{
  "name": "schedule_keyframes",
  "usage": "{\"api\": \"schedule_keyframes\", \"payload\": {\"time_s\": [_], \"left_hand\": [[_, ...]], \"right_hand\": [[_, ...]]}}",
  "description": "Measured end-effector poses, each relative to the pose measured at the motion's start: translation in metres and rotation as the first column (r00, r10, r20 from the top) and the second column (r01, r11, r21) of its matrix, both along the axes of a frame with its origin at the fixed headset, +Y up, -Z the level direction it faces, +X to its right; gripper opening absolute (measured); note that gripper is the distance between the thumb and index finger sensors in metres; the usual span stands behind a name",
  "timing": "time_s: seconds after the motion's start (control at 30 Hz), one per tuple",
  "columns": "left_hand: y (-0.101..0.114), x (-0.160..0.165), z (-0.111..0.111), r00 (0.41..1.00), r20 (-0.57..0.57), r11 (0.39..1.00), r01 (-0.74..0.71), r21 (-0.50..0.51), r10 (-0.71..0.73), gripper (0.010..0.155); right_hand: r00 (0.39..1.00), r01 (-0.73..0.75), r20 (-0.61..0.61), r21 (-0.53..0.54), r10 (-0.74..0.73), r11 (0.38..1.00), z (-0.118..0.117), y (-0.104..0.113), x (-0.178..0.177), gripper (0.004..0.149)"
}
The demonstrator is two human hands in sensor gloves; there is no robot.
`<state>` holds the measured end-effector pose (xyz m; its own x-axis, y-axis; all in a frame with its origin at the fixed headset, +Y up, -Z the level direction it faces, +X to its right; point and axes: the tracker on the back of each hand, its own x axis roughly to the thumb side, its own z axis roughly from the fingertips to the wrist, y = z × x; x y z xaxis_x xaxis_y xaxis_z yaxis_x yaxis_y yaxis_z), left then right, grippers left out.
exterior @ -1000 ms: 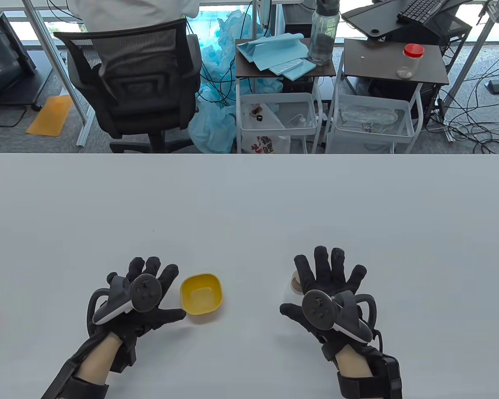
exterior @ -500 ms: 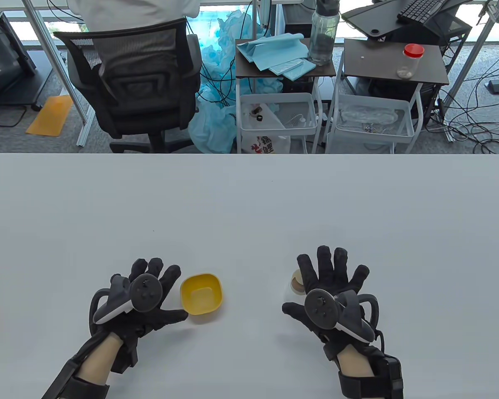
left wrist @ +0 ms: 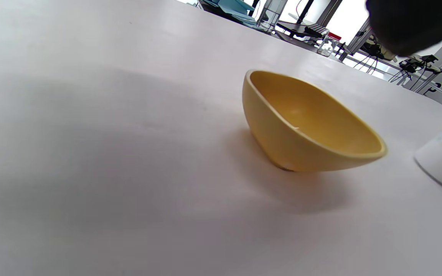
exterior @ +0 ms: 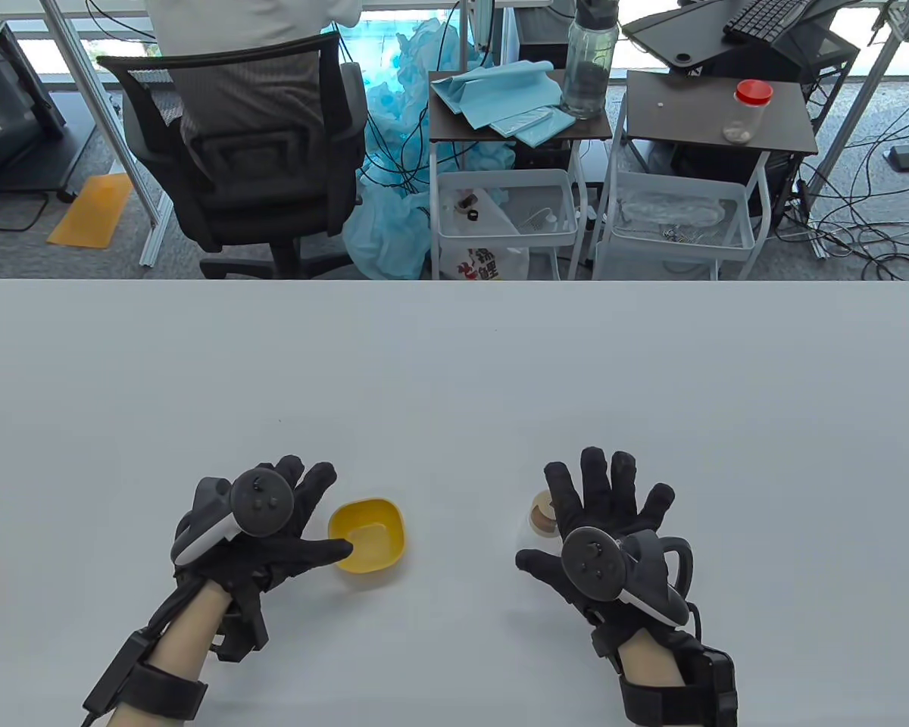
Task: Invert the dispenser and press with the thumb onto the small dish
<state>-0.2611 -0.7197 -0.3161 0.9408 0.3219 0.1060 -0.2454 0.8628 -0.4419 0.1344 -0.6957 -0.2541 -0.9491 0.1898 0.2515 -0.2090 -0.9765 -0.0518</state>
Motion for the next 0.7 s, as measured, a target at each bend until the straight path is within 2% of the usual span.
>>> {"api": "schedule_keyframes", "payload": {"time_s": [0.27,0.4,0.7], "left_hand": [[-0.005,0.011,-0.031,0.997,-0.078,0.991,0.004,-0.134,-0.014,0.086],[-0.01,0.017,-0.043,0.994,-0.092,0.983,0.046,-0.179,-0.064,0.073],[-0.023,0.034,-0.058,0.99,-0.055,0.969,0.112,-0.219,-0.126,0.058]], "right_hand": [[0.999,0.021,-0.024,-0.015,-0.022,1.0,0.0,-0.002,-0.003,0.103],[0.999,0.029,-0.032,-0.022,-0.03,0.999,0.0,-0.003,-0.003,0.103],[0.999,0.028,-0.039,-0.032,-0.03,0.999,0.0,-0.003,-0.004,0.101]]}}
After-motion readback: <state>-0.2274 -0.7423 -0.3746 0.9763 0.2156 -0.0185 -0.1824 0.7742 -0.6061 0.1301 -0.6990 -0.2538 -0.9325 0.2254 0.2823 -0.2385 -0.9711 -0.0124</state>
